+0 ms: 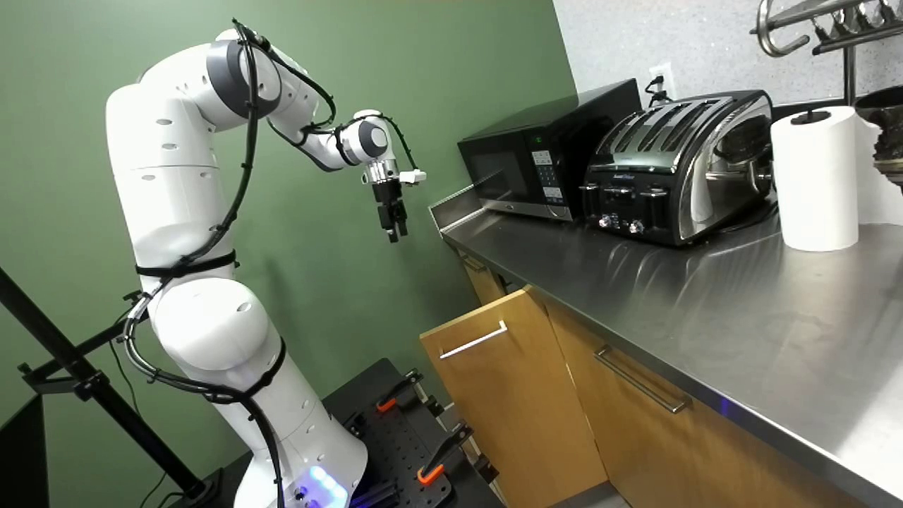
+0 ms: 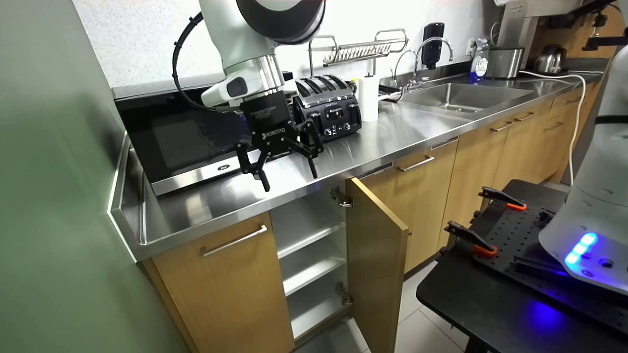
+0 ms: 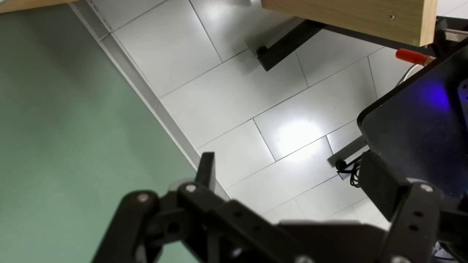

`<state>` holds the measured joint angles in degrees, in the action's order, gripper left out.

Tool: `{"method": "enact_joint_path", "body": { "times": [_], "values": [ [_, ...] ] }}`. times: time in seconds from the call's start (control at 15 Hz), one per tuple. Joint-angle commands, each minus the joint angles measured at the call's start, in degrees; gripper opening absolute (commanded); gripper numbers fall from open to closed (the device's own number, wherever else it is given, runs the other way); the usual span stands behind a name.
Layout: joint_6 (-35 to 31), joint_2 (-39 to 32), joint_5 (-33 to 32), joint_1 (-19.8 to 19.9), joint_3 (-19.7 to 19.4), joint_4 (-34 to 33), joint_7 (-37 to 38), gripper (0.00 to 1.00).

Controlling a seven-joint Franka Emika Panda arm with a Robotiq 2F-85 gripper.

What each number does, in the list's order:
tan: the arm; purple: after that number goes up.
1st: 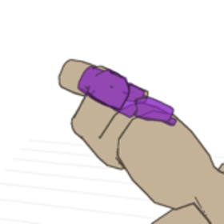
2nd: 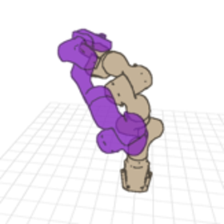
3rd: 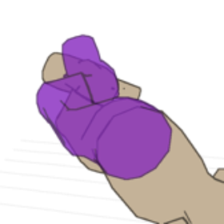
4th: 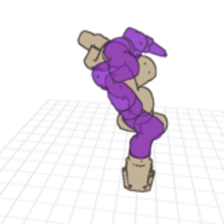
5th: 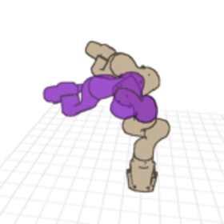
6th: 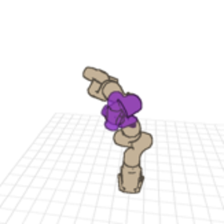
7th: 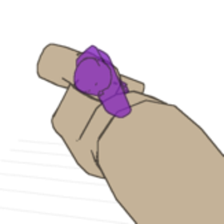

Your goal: Open the left cabinet door

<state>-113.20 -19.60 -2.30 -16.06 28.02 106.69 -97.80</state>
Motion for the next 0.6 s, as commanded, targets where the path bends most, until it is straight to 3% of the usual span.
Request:
{"method": "enact_joint_path", "body": {
  "times": [0.0,0.13,0.53],
  "values": [
    [0.17,0.09,0.57,-1.54,-1.66,-0.3,-0.37,1.0],
    [0.17,0.09,0.57,-1.54,-1.66,-0.3,-0.37,1.0],
    [9.23,-12.02,-17.57,-11.48,-3.8,-10.85,-0.77,1.0]
  ]
}}
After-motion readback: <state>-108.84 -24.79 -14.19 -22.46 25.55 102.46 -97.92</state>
